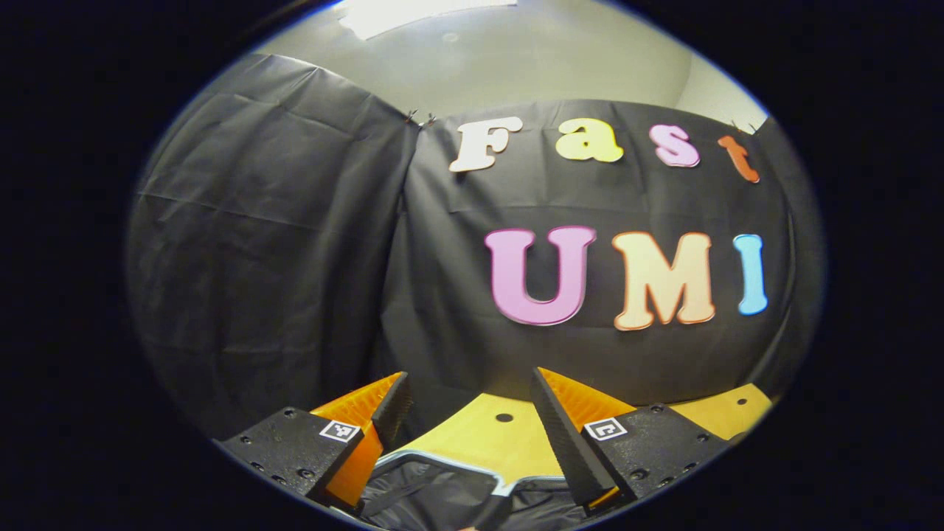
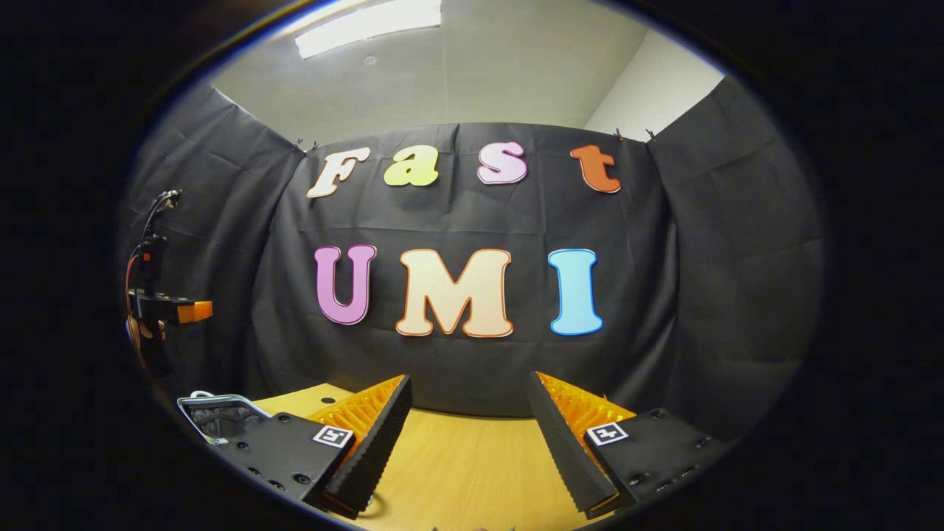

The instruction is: First open the suitcase, pack the skin care products into it, and then close the suitcase.

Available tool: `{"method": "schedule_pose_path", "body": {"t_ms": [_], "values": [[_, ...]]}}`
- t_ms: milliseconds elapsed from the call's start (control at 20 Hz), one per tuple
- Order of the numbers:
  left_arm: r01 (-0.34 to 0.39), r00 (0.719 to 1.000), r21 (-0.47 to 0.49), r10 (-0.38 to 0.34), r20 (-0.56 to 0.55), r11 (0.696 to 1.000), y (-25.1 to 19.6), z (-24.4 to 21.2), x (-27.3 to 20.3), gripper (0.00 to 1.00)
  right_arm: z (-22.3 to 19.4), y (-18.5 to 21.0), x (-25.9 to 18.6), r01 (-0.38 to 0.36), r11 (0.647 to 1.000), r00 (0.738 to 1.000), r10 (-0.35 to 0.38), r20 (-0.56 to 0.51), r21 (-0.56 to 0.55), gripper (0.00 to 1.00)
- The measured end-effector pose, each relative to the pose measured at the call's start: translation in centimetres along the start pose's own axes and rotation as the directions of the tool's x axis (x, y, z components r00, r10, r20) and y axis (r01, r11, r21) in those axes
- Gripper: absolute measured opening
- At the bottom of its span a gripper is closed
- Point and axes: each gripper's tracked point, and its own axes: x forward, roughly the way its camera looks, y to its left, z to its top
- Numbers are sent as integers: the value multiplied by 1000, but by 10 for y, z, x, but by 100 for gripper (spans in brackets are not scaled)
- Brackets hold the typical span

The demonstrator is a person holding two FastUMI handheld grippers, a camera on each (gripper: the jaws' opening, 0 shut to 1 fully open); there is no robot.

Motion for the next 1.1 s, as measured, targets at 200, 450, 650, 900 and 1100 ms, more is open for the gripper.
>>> {"method": "schedule_pose_path", "body": {"t_ms": [200,450,650,900,1100], "values": [[65,998,26,-66,25,998,-51,10,-21,94,1,-27,-5,10,1000,1000,-10,4,13,98],[138,990,4,-138,15,990,-104,13,-41,94,7,-45,-6,9,1000,1000,-10,21,13,98],[197,980,20,-198,32,980,-145,22,-58,94,9,-54,-7,-3,1000,1000,3,27,24,98],[269,963,-6,-268,20,963,-194,15,-83,94,5,-67,-14,-12,1000,1000,11,19,26,98],[327,945,-6,-327,-15,945,-232,-1,-103,94,3,-78,-22,-17,1000,1000,17,25,17,98]]}}
